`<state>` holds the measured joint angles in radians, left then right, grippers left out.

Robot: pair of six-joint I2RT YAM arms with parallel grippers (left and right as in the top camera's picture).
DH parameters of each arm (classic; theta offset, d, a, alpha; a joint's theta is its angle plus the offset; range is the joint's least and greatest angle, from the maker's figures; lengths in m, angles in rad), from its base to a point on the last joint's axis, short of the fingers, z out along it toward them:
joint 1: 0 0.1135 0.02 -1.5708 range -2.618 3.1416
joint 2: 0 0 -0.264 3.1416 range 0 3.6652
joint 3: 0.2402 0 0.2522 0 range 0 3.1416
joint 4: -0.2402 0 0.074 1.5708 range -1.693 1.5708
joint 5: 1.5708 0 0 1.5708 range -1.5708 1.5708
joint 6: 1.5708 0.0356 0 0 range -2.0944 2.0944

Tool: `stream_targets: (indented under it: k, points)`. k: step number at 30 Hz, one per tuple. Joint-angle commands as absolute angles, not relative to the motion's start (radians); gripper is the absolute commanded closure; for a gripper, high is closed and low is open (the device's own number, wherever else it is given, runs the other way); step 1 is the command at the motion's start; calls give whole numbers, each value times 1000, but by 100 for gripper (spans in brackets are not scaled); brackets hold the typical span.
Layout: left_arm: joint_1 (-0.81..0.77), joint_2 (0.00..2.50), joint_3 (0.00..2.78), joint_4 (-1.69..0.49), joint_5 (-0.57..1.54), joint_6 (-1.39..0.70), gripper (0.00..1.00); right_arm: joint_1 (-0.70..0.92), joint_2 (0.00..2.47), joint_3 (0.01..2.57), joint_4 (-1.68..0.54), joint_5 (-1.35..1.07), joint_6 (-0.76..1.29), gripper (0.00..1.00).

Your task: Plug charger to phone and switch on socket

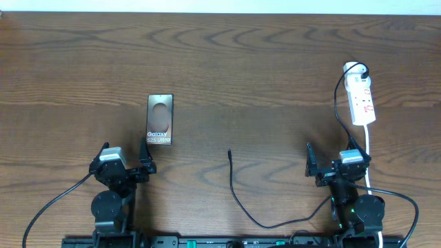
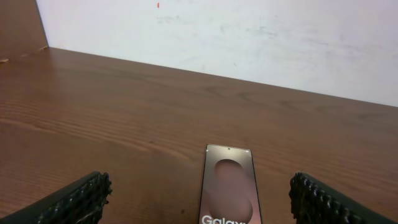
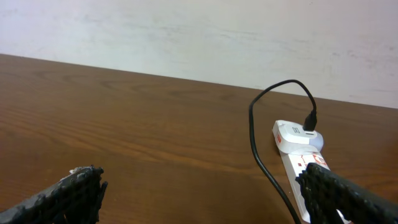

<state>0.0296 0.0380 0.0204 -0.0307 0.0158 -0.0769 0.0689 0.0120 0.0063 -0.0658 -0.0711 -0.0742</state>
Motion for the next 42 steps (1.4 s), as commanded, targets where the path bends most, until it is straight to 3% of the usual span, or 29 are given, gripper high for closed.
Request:
stream_targets:
  k: [1, 28, 33, 42]
  points:
    - [25, 37, 4, -73, -12, -64, 6, 71, 6, 6, -71, -62, -87, 1]
    - [25, 68, 102, -84, -12, -55, 6, 71, 6, 6, -72, -62, -87, 1]
    - [25, 220, 240, -120, -12, -52, 6, 71, 6, 6, -71, -62, -87, 1]
    - [25, 709, 680, -288, -11, -52, 6, 71, 6, 6, -72, -62, -87, 1]
